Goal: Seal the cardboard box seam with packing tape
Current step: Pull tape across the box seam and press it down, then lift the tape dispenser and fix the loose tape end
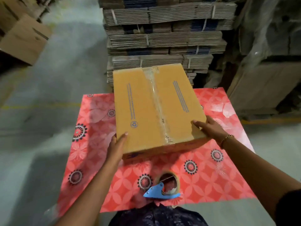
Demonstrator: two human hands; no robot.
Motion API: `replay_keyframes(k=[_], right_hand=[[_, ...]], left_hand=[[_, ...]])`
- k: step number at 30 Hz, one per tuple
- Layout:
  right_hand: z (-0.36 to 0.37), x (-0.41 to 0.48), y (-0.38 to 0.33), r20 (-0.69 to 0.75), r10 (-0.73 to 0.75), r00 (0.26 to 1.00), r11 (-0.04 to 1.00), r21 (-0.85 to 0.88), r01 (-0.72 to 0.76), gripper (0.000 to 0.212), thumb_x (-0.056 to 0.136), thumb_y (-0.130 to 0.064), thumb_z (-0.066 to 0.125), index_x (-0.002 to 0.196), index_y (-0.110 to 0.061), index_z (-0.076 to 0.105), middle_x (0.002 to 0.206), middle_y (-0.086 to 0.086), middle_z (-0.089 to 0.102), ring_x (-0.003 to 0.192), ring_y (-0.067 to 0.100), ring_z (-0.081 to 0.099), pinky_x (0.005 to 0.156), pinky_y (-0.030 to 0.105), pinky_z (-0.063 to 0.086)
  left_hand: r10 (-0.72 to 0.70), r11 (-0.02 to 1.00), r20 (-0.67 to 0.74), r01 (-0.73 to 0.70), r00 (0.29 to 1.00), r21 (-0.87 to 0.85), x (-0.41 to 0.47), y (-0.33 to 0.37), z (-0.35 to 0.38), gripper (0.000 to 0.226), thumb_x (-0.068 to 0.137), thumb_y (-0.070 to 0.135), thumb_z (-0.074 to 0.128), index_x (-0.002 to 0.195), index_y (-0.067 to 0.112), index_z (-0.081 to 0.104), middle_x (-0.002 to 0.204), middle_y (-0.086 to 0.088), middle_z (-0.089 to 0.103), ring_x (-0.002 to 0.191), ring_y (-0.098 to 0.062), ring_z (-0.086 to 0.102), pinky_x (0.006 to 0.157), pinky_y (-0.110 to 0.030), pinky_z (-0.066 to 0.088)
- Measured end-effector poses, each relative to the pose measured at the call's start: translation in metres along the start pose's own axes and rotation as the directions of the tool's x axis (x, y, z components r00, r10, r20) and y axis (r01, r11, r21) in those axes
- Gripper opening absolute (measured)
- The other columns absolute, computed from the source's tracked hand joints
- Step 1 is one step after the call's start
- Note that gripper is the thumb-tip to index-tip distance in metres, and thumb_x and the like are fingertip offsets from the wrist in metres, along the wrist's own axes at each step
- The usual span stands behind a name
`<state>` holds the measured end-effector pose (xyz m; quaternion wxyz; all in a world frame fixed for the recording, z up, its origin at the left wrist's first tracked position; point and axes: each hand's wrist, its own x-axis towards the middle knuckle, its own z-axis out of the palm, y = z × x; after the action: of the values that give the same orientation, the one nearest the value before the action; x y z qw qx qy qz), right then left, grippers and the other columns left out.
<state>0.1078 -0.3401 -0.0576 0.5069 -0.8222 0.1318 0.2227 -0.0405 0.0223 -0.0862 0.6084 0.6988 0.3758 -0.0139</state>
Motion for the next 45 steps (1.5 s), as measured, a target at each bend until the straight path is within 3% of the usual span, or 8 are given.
replay_keyframes(k=[9,15,25,30,36,38,41,45], right_hand=[[0.049,-0.028,-0.011,-0.009,-0.131,0.991,0.964,0.233,0.130,0.038,0.091,-0.012,0.072,0.126,-0.014,0.059,0.107,0.001,0.073,0.080,0.008,0.071,0.064,0.019,0.059],[0.117,-0.037,-0.040,-0.006,-0.163,0.987,0.942,0.297,0.157,0.050,0.085,-0.025,0.079,0.130,-0.020,0.058,0.119,0.001,0.073,0.105,0.021,0.072,0.090,0.043,0.059],[0.173,-0.048,-0.044,-0.001,-0.097,0.995,0.970,0.225,0.095,0.043,0.087,-0.032,0.077,0.124,-0.021,0.057,0.117,0.004,0.072,0.095,0.021,0.072,0.082,0.040,0.060],[0.156,-0.060,-0.032,0.012,-0.062,0.998,0.993,0.103,0.061,0.090,0.073,-0.069,0.071,0.145,-0.023,0.043,0.140,0.003,0.058,0.121,0.025,0.061,0.105,0.051,0.050],[0.103,-0.118,0.030,-0.085,0.046,0.995,0.999,0.033,-0.043,0.064,0.088,-0.052,0.067,0.139,-0.020,0.047,0.125,0.006,0.064,0.108,0.026,0.064,0.093,0.049,0.053],[0.090,-0.128,0.058,-0.055,0.119,0.991,0.993,0.025,-0.117,0.048,0.092,-0.037,0.068,0.131,-0.014,0.054,0.112,0.010,0.069,0.091,0.024,0.067,0.074,0.039,0.053],[0.084,-0.138,0.093,0.050,0.230,0.972,0.969,-0.105,-0.224,0.034,0.093,-0.032,0.068,0.119,-0.012,0.060,0.108,0.019,0.071,0.078,0.023,0.064,0.059,0.028,0.044],[0.096,-0.136,0.123,0.200,0.323,0.925,0.916,-0.312,-0.253,0.034,0.094,-0.035,0.065,0.117,-0.011,0.058,0.100,0.018,0.073,0.070,0.021,0.061,0.052,0.026,0.041]], left_hand=[[0.045,0.999,-0.128,-0.044,0.991,0.008,0.004,0.004,-0.036,0.049,0.082,0.062,0.072,0.114,0.025,0.068,0.111,0.005,0.075,0.104,-0.020,0.069,0.091,-0.033,0.052],[0.130,0.989,-0.159,-0.139,0.979,-0.049,0.032,0.019,-0.105,0.019,0.087,0.035,0.075,0.102,0.023,0.074,0.104,-0.002,0.077,0.094,-0.020,0.072,0.092,-0.035,0.055],[0.049,0.999,-0.092,-0.050,0.995,-0.014,0.057,-0.010,-0.158,0.045,0.076,0.055,0.077,0.112,0.030,0.071,0.106,0.003,0.078,0.103,-0.021,0.073,0.099,-0.040,0.055],[0.102,0.961,-0.102,-0.072,0.989,0.267,0.065,-0.007,-0.160,0.082,0.065,0.080,0.067,0.126,0.025,0.062,0.126,-0.008,0.070,0.118,-0.031,0.064,0.104,-0.049,0.049],[0.829,0.441,-0.009,-0.643,0.560,0.627,-0.030,-0.001,-0.097,0.041,0.092,0.031,0.066,0.124,0.006,0.063,0.127,-0.016,0.062,0.120,-0.036,0.052,0.100,-0.045,0.041],[0.721,0.476,0.262,-0.733,0.642,0.485,-0.056,-0.013,-0.060,0.034,0.093,0.039,0.060,0.114,0.013,0.068,0.115,-0.006,0.067,0.109,-0.026,0.059,0.092,-0.039,0.048],[0.087,0.724,0.582,-0.453,0.808,0.520,-0.076,-0.046,-0.006,0.048,0.093,0.055,0.056,0.126,0.021,0.061,0.128,0.000,0.064,0.114,-0.019,0.062,0.093,-0.034,0.050],[-0.200,0.779,0.506,-0.178,0.839,0.602,-0.090,-0.080,0.039,0.070,0.081,0.071,0.052,0.125,0.016,0.058,0.123,-0.004,0.068,0.104,-0.024,0.068,0.093,-0.041,0.053]])
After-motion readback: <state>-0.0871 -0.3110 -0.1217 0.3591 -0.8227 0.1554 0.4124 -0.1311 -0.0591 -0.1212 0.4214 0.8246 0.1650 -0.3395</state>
